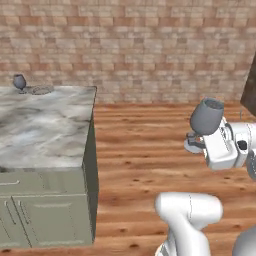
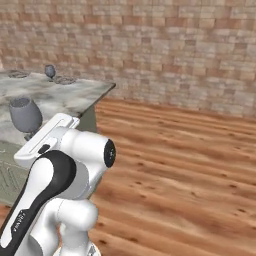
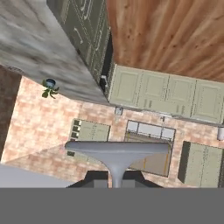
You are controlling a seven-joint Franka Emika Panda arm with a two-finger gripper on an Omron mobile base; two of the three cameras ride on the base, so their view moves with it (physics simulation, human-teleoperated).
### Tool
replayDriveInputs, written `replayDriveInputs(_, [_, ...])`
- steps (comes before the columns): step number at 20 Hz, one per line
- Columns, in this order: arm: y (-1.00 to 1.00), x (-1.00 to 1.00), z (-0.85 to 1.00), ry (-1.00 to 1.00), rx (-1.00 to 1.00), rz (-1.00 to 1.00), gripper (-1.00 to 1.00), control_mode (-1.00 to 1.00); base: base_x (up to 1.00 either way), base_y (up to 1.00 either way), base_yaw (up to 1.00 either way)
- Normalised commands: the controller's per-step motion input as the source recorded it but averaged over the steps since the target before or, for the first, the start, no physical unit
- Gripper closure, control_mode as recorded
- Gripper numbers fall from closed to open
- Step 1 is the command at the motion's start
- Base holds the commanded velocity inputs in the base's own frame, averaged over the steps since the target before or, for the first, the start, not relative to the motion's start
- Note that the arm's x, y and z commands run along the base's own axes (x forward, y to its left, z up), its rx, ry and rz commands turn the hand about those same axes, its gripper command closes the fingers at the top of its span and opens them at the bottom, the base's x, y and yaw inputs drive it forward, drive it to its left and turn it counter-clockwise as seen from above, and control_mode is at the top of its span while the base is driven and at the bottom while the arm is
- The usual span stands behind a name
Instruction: Retrieve the wine glasses from the counter and place one next to each plate.
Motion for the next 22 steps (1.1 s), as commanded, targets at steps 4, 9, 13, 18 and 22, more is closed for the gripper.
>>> replayDriveInputs(4, [0.00, 0.00, 0.00, 0.00, 0.00, 0.00, 1.00, 1.00, 0.63, -0.97, 0.55])
replayDriveInputs(9, [0.00, 0.00, 0.00, 0.00, 0.00, 0.00, 1.00, 1.00, 0.51, -0.65, 0.71])
replayDriveInputs(13, [0.00, 0.00, 0.00, 0.00, 0.00, 0.00, 1.00, 1.00, 0.28, -0.33, 0.87])
replayDriveInputs(18, [0.00, 0.00, 0.00, 0.00, 0.00, 0.00, 1.00, 1.00, 0.09, -0.59, 0.78])
replayDriveInputs(22, [0.00, 0.00, 0.00, 0.00, 0.00, 0.00, 1.00, 1.00, -0.14, -1.00, 0.61])
